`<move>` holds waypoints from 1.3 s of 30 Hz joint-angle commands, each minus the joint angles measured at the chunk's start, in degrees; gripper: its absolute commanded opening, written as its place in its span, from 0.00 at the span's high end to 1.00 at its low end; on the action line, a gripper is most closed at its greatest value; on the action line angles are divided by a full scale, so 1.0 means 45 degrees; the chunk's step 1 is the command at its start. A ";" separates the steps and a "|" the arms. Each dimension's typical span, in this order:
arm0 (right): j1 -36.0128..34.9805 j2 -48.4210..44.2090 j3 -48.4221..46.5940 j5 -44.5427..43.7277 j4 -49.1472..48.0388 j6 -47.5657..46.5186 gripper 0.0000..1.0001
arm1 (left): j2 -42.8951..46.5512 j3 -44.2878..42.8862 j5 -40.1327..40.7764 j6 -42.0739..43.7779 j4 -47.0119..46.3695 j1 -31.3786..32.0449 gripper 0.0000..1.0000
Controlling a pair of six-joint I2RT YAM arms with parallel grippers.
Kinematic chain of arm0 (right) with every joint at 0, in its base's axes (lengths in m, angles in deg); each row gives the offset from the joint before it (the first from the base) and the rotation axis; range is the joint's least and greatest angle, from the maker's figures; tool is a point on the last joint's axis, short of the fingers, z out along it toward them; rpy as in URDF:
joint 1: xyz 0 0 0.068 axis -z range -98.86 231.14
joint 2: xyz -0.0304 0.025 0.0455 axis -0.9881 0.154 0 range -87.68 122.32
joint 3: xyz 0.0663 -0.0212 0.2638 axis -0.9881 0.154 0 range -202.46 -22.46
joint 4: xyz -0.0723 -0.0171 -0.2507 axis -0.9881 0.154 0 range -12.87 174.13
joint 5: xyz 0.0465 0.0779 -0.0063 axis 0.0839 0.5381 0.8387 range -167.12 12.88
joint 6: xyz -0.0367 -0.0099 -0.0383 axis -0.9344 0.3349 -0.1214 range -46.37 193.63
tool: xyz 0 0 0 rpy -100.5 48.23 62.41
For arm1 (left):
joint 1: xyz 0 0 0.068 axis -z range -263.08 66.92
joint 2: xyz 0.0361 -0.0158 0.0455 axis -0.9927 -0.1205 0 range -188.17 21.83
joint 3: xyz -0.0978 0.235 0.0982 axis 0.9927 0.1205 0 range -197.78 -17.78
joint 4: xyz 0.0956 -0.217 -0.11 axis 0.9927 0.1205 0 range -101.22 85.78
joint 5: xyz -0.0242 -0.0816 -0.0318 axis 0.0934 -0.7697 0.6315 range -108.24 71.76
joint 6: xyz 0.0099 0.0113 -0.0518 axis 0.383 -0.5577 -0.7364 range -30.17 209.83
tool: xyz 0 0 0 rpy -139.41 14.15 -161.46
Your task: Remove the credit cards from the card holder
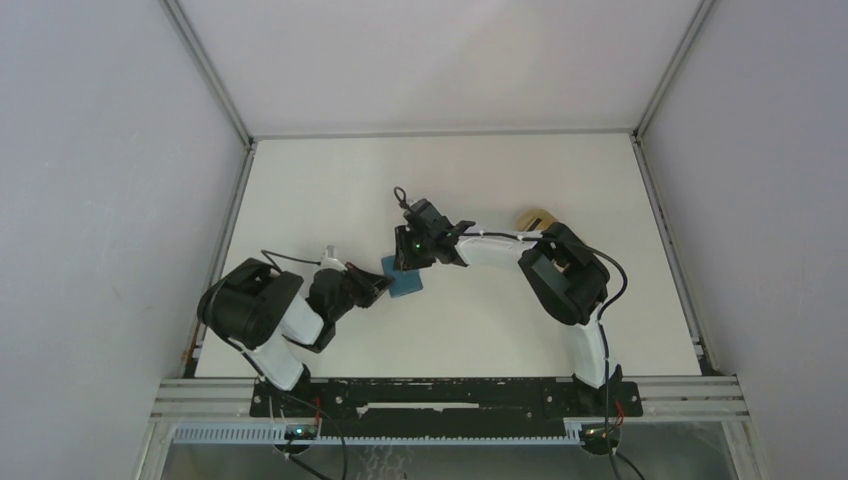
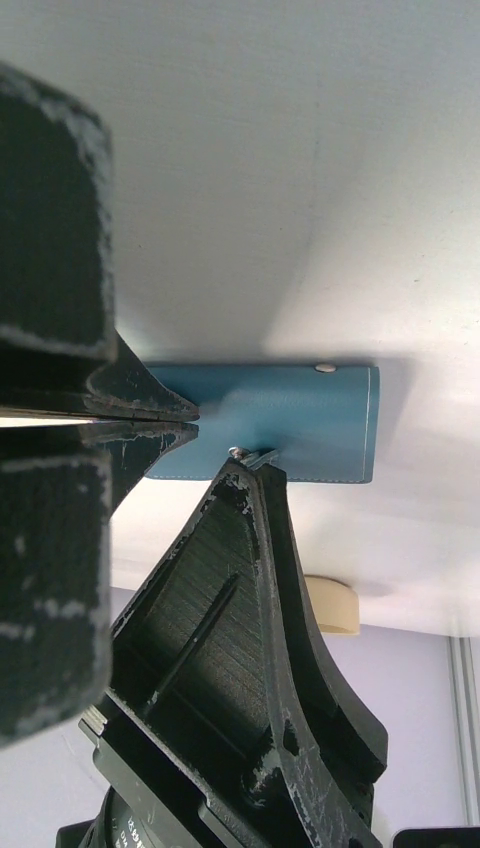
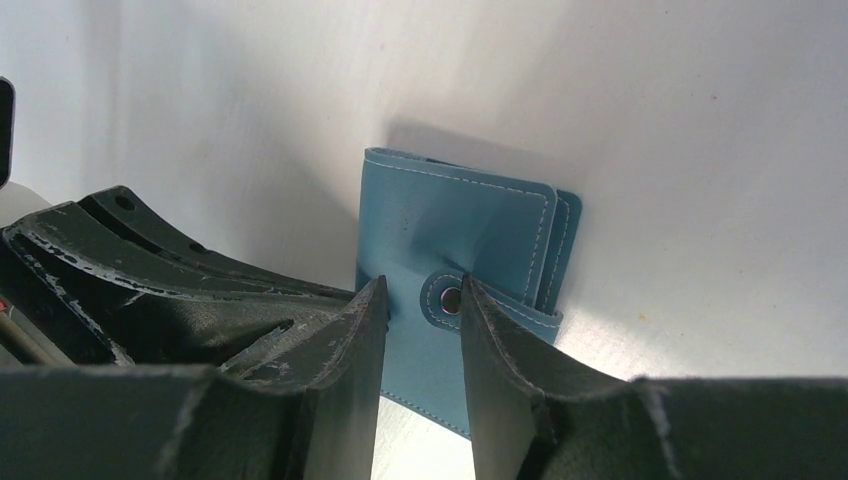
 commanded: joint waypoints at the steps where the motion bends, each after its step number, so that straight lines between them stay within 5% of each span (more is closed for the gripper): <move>1: -0.0105 0.0002 0.0447 0.0677 -0.0033 0.0056 0.59 | -0.0293 -0.0291 0.0232 0.0522 0.0783 0.0029 1.00; 9: 0.0220 -0.0178 0.0845 0.1683 0.0068 -0.0081 0.59 | -0.0135 -0.0364 0.0388 0.0591 0.1197 0.0029 1.00; 39: 0.0733 -0.1399 0.1852 0.0405 0.0039 -0.0556 0.60 | 0.0387 -0.0533 0.0688 0.0905 0.2299 0.0029 1.00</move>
